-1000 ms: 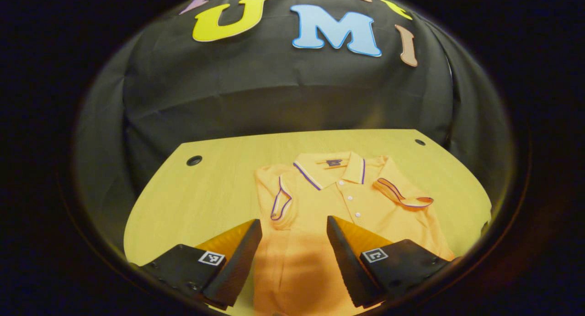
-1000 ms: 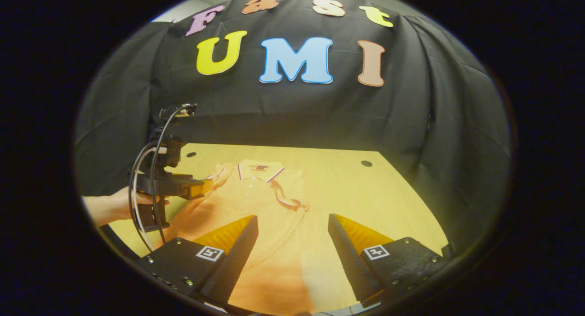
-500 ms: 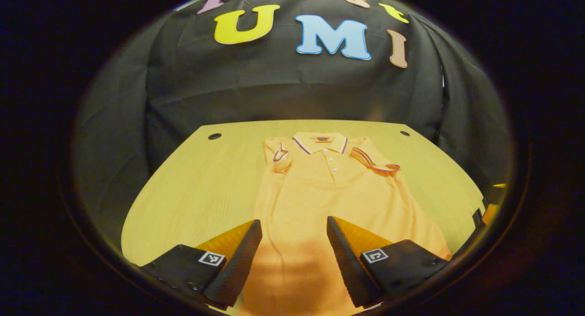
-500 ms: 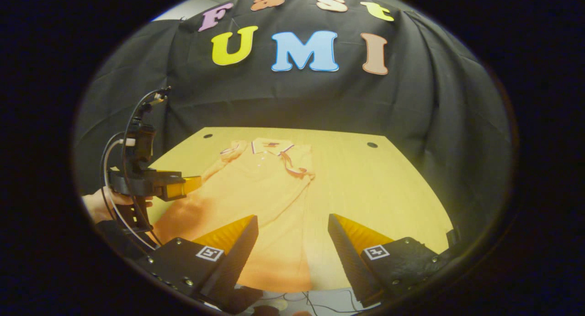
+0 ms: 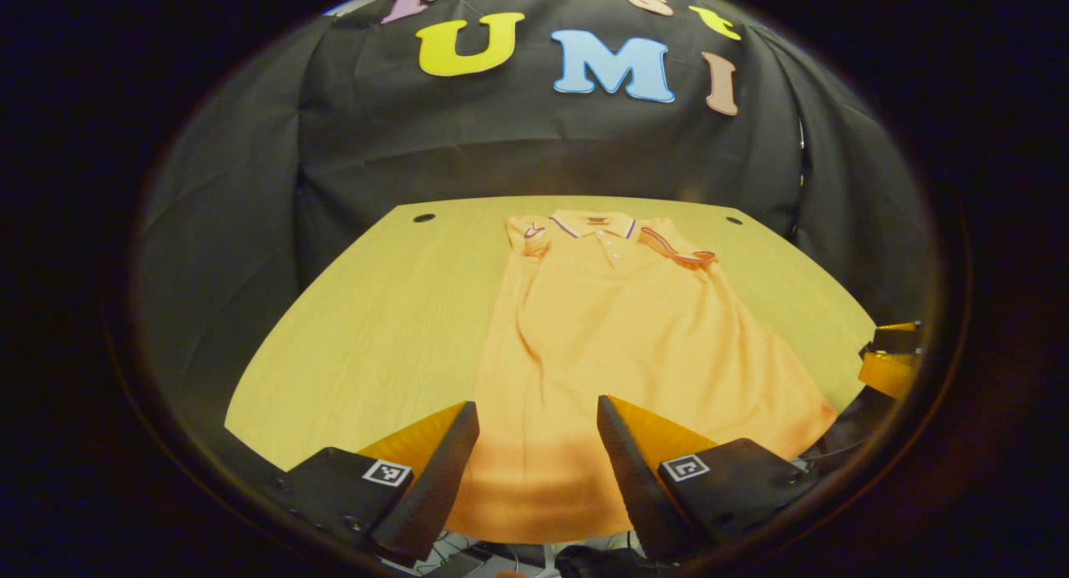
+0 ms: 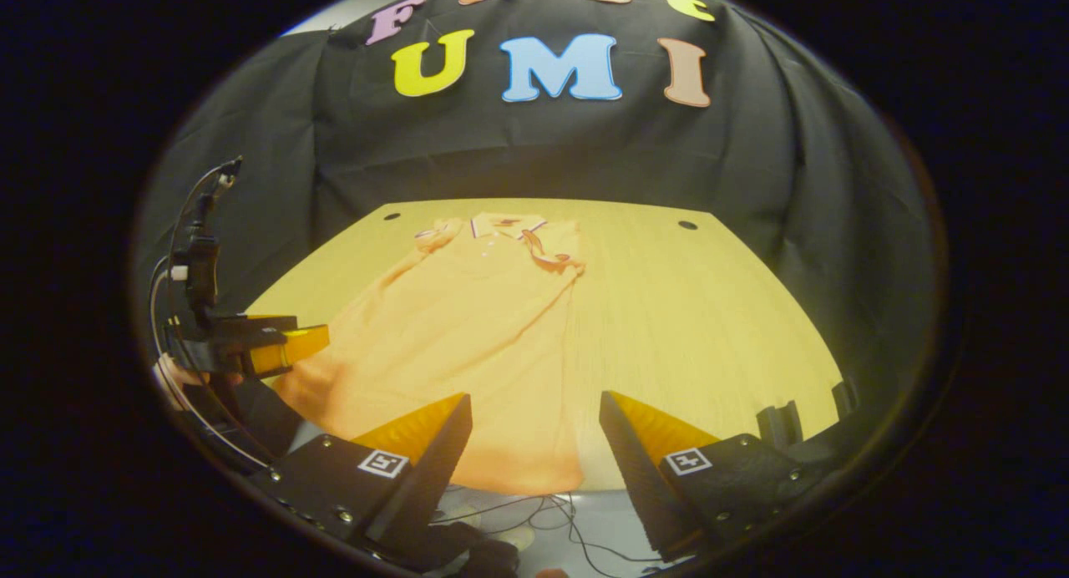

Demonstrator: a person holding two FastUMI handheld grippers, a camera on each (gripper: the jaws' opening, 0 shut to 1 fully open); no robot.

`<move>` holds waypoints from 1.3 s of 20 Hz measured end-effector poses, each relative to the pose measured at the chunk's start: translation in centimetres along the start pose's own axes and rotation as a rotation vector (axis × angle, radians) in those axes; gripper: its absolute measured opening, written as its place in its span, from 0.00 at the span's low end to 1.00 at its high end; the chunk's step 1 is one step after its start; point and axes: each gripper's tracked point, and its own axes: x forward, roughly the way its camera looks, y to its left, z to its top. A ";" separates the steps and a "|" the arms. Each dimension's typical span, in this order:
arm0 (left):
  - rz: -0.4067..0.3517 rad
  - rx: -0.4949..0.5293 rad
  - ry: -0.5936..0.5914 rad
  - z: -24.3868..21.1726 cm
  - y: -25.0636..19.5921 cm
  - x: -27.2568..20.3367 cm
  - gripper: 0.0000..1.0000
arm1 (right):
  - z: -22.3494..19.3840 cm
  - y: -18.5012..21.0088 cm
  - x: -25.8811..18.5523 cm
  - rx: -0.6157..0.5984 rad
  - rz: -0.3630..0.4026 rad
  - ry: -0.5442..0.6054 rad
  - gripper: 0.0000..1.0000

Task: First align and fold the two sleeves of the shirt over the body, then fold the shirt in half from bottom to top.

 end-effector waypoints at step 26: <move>-0.031 0.062 0.090 -8.0 1.2 -2.7 0.96 | -7.9 -0.1 4.3 0.058 -0.085 0.186 0.95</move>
